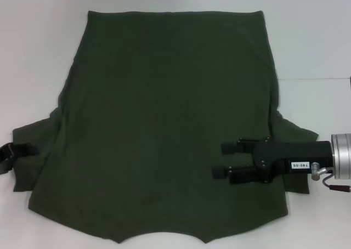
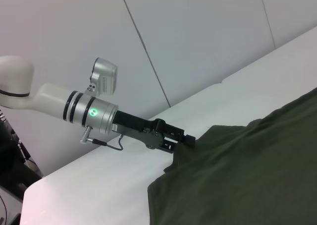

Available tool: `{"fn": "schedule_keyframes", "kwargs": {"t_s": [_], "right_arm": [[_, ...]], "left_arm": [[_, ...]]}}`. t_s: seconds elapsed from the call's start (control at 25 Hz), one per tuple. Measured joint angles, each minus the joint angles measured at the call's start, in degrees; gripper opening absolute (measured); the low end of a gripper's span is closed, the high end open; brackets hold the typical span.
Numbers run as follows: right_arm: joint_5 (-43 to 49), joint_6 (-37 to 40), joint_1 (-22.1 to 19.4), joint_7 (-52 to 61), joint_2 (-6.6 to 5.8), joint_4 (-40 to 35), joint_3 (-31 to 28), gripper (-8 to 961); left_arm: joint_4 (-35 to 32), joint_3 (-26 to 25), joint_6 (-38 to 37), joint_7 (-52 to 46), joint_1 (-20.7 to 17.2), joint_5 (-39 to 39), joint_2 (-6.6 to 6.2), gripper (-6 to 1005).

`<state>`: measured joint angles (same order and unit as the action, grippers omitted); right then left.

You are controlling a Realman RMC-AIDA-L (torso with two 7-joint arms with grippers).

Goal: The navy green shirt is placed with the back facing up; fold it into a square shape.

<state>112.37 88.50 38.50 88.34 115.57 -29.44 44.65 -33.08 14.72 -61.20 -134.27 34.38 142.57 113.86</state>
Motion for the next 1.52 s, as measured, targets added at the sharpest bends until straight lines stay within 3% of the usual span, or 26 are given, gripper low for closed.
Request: {"fn": "schedule_keyframes", "kwargs": {"t_s": [0.28,0.52,0.72,1.28,1.52], "right_arm": [[-0.05,0.0,0.0,0.05,0.0,0.0,0.0,912],[-0.05,-0.01,0.0,0.03,0.0,0.0,0.0,912],[-0.05,-0.07,0.0,-0.02,0.0,0.0,0.0,912],[-0.05,-0.08,0.5,-0.01,0.0,0.0,0.0,911],[-0.05,-0.08,0.53,0.09,0.0,0.0,0.01,911]], "left_arm": [[0.53,0.14,0.52,-0.01,0.06,0.0,0.04,481],[0.57,0.24,0.57,-0.02,0.14,0.0,0.04,377],[0.61,0.93,0.78,-1.45,0.56,2.13,-0.03,381],[0.65,0.86,1.33,-2.63,1.3,4.0,-0.31,6],[-1.11,0.56,1.26,-3.12,1.64,4.52,-1.16,7]]}}
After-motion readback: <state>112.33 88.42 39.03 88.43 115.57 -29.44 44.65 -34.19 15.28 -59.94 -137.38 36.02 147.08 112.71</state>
